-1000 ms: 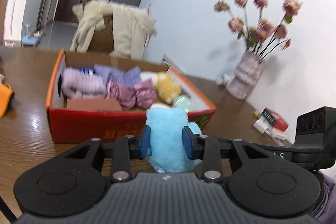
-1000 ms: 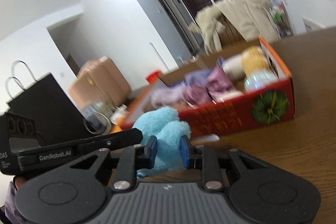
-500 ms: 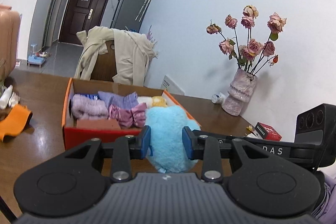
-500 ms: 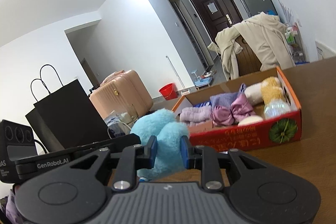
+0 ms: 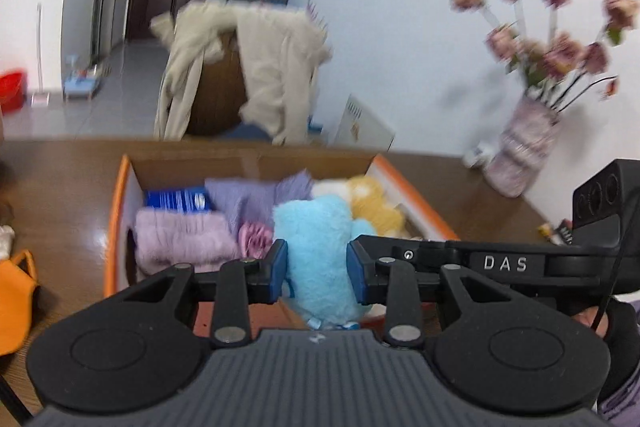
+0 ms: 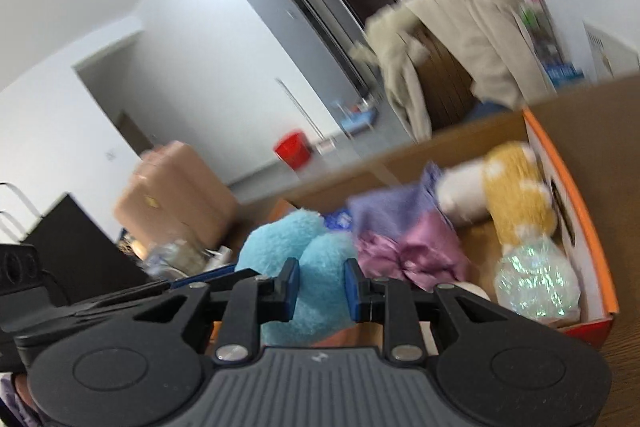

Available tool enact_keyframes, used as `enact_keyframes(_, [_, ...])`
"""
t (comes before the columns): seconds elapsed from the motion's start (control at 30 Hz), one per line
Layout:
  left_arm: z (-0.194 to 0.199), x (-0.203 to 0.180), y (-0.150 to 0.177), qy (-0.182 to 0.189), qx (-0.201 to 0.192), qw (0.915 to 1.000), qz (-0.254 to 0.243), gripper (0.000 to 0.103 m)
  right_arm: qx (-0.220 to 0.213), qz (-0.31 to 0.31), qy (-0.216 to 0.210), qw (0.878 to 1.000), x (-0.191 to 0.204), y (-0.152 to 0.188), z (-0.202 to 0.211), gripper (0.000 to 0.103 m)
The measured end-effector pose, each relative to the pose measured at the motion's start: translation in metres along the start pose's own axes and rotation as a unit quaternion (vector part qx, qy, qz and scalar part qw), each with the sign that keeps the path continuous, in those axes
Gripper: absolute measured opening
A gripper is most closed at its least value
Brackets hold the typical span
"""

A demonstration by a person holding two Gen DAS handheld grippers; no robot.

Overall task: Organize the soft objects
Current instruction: 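Carry the blue plush into the box and open both grippers, then withdraw both grippers toward the white triangular sponge and tissue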

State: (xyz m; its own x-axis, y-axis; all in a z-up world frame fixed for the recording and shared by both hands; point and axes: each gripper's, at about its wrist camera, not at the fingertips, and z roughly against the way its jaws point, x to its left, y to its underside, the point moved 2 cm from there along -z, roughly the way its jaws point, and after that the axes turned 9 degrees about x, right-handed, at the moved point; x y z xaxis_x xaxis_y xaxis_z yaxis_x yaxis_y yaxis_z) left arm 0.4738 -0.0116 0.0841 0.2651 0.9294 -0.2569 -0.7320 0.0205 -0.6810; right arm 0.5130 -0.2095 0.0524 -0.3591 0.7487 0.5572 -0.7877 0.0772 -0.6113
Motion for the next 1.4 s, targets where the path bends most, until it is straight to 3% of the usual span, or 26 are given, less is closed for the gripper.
enact_keyframes(0.13, [-0.033,0.015,-0.001,0.001,0.028,0.9995,0.012,0.03,0.059,-0.014,0.02,0.998,-0.024,0.0,-0.035,0.024])
enact_keyframes(0.17, [-0.039,0.016,-0.001,0.008,0.031,0.9994,0.013,0.024,0.072,-0.009,0.035,0.997,-0.026,0.0,-0.041,0.021])
enact_keyframes(0.2, [-0.045,0.016,-0.001,0.021,0.038,0.999,0.009,0.021,0.08,-0.002,0.051,0.995,-0.028,0.001,-0.045,0.012])
enact_keyframes(0.23, [-0.049,0.015,-0.002,0.022,0.044,0.9988,0.007,0.021,0.088,0.005,0.06,0.994,-0.028,0.001,-0.049,0.011])
enact_keyframes(0.3, [-0.058,0.007,-0.001,0.002,0.053,0.9985,-0.009,0.021,0.087,0.014,0.07,0.994,-0.025,0.002,-0.047,0.011])
enact_keyframes(0.53, [-0.09,0.015,0.001,-0.011,0.091,0.9958,0.003,0.021,0.057,0.06,0.092,0.992,-0.004,0.002,-0.035,0.012])
enact_keyframes(0.6, [-0.086,0.019,0.001,-0.009,0.093,0.9956,0.004,0.024,0.057,0.058,0.091,0.993,-0.006,0.0,-0.035,0.012])
enact_keyframes(0.67, [-0.08,0.018,0.004,-0.026,0.089,0.9957,-0.006,0.037,0.055,0.051,0.088,0.993,-0.007,0.0,-0.033,0.012])
enact_keyframes(0.8, [-0.053,0.014,0.008,-0.024,0.075,0.9968,-0.012,0.039,0.035,0.054,0.084,0.994,0.001,-0.001,-0.011,0.013])
enact_keyframes(1.13, [0.088,-0.002,0.015,-0.064,-0.036,0.9966,-0.037,0.054,-0.039,0.113,0.108,0.987,0.047,-0.002,0.089,0.033])
enact_keyframes(1.27, [0.13,-0.01,0.034,-0.08,-0.065,0.9937,-0.044,0.066,-0.061,0.145,0.118,0.98,0.068,0.016,0.121,0.045])
enact_keyframes(1.4, [0.163,-0.021,0.078,-0.121,-0.104,0.9859,-0.051,0.075,-0.067,0.19,0.119,0.972,0.085,0.054,0.134,0.059])
